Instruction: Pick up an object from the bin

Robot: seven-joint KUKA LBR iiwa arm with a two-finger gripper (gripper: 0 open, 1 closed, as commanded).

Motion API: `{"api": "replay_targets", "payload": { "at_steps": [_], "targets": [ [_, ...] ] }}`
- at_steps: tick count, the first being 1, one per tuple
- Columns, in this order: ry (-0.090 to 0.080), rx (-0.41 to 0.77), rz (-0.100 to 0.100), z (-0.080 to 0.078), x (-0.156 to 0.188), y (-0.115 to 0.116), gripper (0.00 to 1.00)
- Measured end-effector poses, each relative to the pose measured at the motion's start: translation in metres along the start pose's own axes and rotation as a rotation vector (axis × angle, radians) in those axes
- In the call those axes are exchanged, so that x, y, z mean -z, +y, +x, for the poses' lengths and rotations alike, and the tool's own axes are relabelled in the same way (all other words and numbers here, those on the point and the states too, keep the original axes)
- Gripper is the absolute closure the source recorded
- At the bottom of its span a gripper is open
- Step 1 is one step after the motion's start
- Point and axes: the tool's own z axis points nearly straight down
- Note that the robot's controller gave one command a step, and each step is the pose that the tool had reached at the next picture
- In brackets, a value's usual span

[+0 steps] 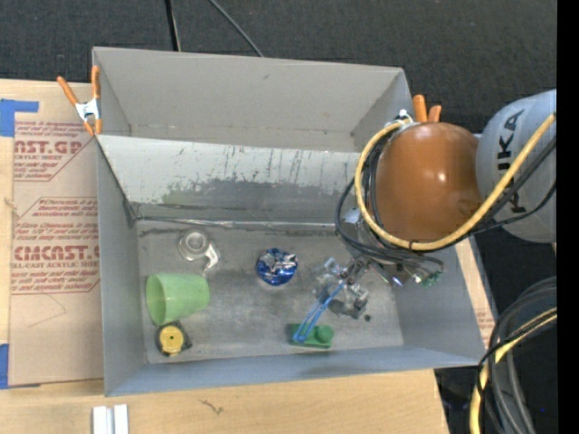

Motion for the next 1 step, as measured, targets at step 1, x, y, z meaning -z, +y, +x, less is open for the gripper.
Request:
{"api": "replay_targets", "payload": {
  "at_steps": [1],
  "targets": [
    [-0.001,-0.002,0.002,0.0023,0.0473,-0.0174,1.0]
  ]
}}
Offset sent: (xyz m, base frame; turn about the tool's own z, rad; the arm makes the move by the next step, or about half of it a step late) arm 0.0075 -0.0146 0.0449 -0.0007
